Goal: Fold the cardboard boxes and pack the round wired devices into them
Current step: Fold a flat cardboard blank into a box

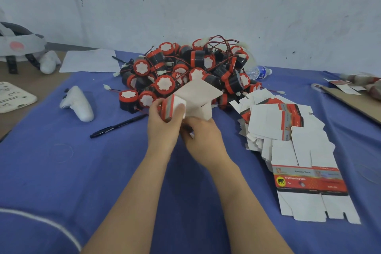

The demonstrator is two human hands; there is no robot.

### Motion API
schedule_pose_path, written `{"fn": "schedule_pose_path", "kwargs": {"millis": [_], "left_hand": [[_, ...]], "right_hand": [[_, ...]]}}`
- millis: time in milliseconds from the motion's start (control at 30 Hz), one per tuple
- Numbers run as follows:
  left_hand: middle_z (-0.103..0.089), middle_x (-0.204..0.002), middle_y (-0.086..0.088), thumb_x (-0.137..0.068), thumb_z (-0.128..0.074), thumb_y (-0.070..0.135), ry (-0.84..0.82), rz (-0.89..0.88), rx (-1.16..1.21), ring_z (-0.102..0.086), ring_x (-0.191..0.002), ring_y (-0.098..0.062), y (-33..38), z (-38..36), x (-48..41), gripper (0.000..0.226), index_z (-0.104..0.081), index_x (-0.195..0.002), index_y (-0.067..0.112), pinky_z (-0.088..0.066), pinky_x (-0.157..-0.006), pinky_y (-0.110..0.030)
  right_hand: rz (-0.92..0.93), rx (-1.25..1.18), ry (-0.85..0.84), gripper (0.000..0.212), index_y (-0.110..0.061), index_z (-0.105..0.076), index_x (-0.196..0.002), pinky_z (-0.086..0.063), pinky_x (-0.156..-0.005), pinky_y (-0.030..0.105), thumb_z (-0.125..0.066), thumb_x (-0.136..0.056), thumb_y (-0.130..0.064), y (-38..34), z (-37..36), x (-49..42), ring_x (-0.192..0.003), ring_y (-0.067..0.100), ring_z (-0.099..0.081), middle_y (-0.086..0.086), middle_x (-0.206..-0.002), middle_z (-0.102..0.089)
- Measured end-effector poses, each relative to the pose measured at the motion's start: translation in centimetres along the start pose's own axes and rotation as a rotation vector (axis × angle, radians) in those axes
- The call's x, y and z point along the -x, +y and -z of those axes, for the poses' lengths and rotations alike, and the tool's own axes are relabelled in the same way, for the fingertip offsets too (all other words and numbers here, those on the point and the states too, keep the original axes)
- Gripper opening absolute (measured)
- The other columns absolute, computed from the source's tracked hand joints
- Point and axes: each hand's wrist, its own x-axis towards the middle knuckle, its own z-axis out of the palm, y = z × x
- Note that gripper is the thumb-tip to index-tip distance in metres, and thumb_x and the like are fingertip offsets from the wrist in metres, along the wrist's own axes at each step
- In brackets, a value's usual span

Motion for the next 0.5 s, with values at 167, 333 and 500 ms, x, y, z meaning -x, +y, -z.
{"fn": "schedule_pose_path", "kwargs": {"millis": [167,333,500], "left_hand": [[-0.061,-0.123,0.001,-0.1,-0.046,0.022,0.066,0.003,0.148,-0.062,-0.11,-0.022,0.0,0.2,-0.3,0.024,-0.053,-0.12,0.033,-0.055,-0.09,-0.047],[-0.048,-0.142,0.006,-0.101,-0.04,0.016,-0.031,-0.064,0.1,-0.051,-0.125,-0.018,0.0,-0.1,-0.1,0.045,-0.04,-0.142,0.034,-0.054,-0.094,-0.04],[-0.058,-0.129,0.007,-0.099,-0.045,0.014,-0.123,-0.024,0.141,-0.062,-0.106,-0.008,0.1,-0.2,0.2,0.038,-0.052,-0.127,0.039,-0.058,-0.072,-0.027]], "right_hand": [[0.043,-0.249,0.385,0.016,-0.009,-0.068,-0.094,-0.045,-0.091,0.028,-0.054,-0.089,-0.013,-1.9,0.7,0.0,-0.107,0.019,-0.056,-0.003,-0.102,-0.068],[-0.259,-0.668,0.474,0.018,-0.027,-0.051,-0.115,-0.042,-0.076,0.003,-0.049,-0.099,-0.022,-1.7,1.6,-0.6,-0.093,-0.013,-0.054,-0.021,-0.103,-0.057],[-0.464,-1.203,-0.016,0.024,-0.041,-0.056,-0.121,-0.05,-0.094,0.038,-0.049,-0.099,-0.034,0.2,1.8,-0.8,-0.105,0.014,-0.064,-0.009,-0.114,-0.068]]}}
